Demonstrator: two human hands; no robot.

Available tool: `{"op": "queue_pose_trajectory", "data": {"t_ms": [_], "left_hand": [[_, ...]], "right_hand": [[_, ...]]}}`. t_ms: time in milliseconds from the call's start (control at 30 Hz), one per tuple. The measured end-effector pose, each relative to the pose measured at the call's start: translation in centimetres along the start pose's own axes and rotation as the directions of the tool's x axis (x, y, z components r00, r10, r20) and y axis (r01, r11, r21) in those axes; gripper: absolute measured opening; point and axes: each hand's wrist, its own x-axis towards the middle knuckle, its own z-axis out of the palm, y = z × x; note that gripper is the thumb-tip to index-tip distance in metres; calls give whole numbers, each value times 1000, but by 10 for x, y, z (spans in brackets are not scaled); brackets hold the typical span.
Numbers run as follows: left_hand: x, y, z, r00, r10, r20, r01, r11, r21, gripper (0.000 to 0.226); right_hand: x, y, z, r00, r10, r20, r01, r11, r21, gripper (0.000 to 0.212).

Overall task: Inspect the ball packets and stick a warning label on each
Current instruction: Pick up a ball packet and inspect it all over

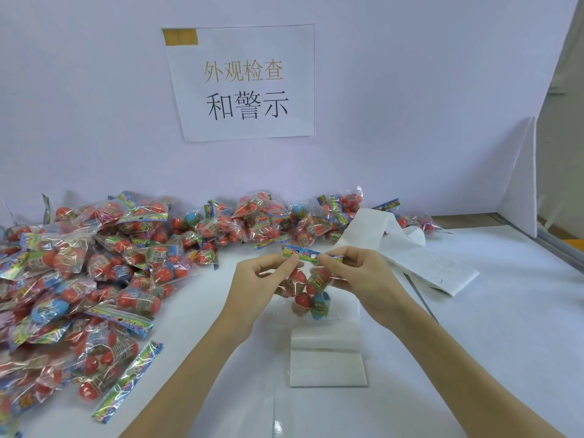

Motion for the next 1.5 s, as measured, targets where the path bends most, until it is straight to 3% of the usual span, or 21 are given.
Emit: {"op": "queue_pose_trajectory", "data": {"t_ms": [100, 167, 333, 433, 600, 800, 967, 1100, 1167, 1233, 1267, 1300, 1333, 1400, 1433, 1500], "left_hand": [[-1, 3, 4, 999, -43, 22, 44, 996, -71, 23], [-2, 4, 6, 999, -37, 3, 37, 995, -88, 24], [-1, 1, 5, 994, -15, -110, -9, 977, -214, 18], [2, 2, 0, 998, -55, -38, 44, 969, -241, 22], [5, 1, -5, 997, -71, 42, 76, 991, -114, 26], [5, -2, -6, 991, -76, -105, 59, 985, -162, 16], [4, -1, -3, 987, -33, -160, 13, 992, -129, 17], [4, 0, -2, 990, 7, -142, -16, 998, -62, 16], [5, -4, -2, 982, 99, -159, -91, 994, 60, 12], [6, -9, -1, 957, 200, -211, -126, 940, 317, 28], [7, -13, -1, 961, 179, -213, -99, 936, 337, 42], [7, -12, -1, 982, 75, -173, -39, 978, 203, 57], [8, -10, 0, 996, -60, -61, 57, 997, -44, 68], [9, -8, -3, 976, -152, 156, 197, 921, -335, 81], [10, -9, -3, 975, -124, 183, 183, 917, -354, 78], [12, -13, -3, 997, -43, 69, 61, 957, -285, 60]], "right_hand": [[0, -4, -3, 994, 88, 59, -97, 978, 187, 31], [1, -4, -5, 994, 89, 69, -102, 972, 212, 29], [-1, -3, -2, 994, 0, 114, -1, 1000, 6, 38], [-2, -3, -2, 994, -12, 111, 22, 996, -91, 39], [-3, -4, -4, 988, -41, 148, 74, 972, -225, 30], [-4, -4, -3, 988, -116, 100, 134, 972, -196, 36], [0, -3, 1, 997, -80, -16, 76, 984, -161, 39], [0, -1, 1, 993, -100, -61, 86, 977, -196, 46], [-2, 1, 1, 973, -193, -125, 158, 956, -248, 41], [-2, 6, 2, 922, -347, -173, 283, 907, -313, 26], [-3, 7, 3, 893, -424, -150, 353, 868, -349, 17], [-4, 9, 4, 867, -490, -92, 420, 817, -396, 15], [-5, 11, 5, 841, -541, -10, 479, 752, -454, 17], [-7, 15, 8, 802, -575, 161, 551, 608, -571, 20], [-7, 17, 10, 802, -559, 212, 560, 579, -592, 18], [-7, 16, 13, 842, -515, 162, 519, 689, -507, 15]]}}
